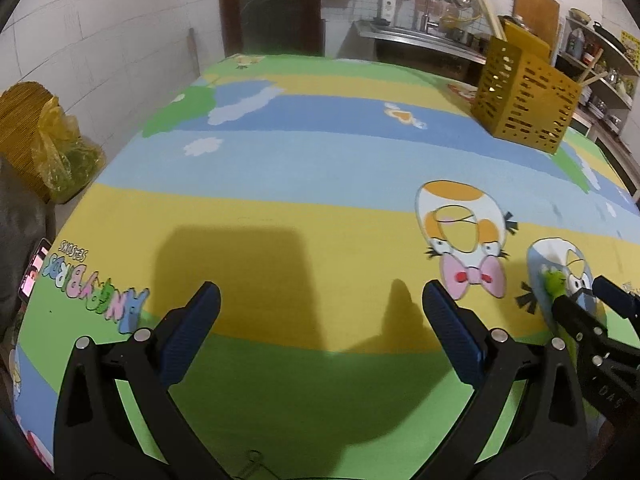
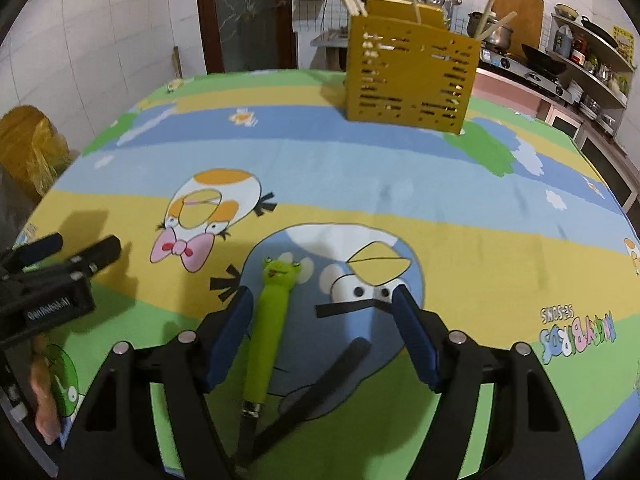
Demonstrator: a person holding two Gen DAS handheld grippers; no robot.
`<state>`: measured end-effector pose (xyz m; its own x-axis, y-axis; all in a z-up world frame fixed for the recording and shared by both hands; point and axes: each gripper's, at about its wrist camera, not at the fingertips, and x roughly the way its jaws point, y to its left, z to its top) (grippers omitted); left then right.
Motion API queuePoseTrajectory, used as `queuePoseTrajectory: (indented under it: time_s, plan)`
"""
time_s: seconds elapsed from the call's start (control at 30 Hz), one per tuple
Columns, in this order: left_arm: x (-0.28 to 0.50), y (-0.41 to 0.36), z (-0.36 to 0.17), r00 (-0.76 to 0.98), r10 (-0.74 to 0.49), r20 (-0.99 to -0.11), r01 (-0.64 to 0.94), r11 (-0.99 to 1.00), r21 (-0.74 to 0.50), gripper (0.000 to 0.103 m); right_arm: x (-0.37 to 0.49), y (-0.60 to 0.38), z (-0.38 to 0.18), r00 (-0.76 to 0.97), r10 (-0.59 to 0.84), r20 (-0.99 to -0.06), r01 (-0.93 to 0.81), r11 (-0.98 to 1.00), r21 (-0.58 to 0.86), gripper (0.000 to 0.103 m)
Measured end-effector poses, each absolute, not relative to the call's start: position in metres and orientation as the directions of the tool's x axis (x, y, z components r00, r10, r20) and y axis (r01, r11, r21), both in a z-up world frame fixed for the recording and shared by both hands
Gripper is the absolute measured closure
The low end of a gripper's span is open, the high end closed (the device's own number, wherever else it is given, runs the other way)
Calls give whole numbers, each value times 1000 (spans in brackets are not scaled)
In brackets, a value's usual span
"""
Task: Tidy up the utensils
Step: 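Lower the right tool onto the green frog-handled fork and close it, then lift the frog fork with the right tool while the left tool closes on a metal spoon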
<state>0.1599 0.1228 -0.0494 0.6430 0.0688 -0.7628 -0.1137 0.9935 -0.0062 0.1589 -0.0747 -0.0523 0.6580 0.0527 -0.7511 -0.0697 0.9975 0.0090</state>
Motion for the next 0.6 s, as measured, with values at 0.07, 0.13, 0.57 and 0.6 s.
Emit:
queuePoseTrajectory:
  time_s: [0.07,0.13,0.57,0.6]
  plan:
    - [161,127,-50,638,81,-766,-113,994,11,5,162,-69,-56,640,53,-766,-75,997,6,46]
    - [163,130,-50,635,93,-767,-116,993,25,5,163,-66,-56,643,43,-765,-69,998,-1,52]
    - [156,95,-41,634,17,-773,-15,1000,10,5,161,-108,-43,664,102,-741,-29,994,110,85]
    - [156,91,-41,633,6,-774,-3,1000,5,5,161,-120,-42,662,92,-744,-13,994,112,85]
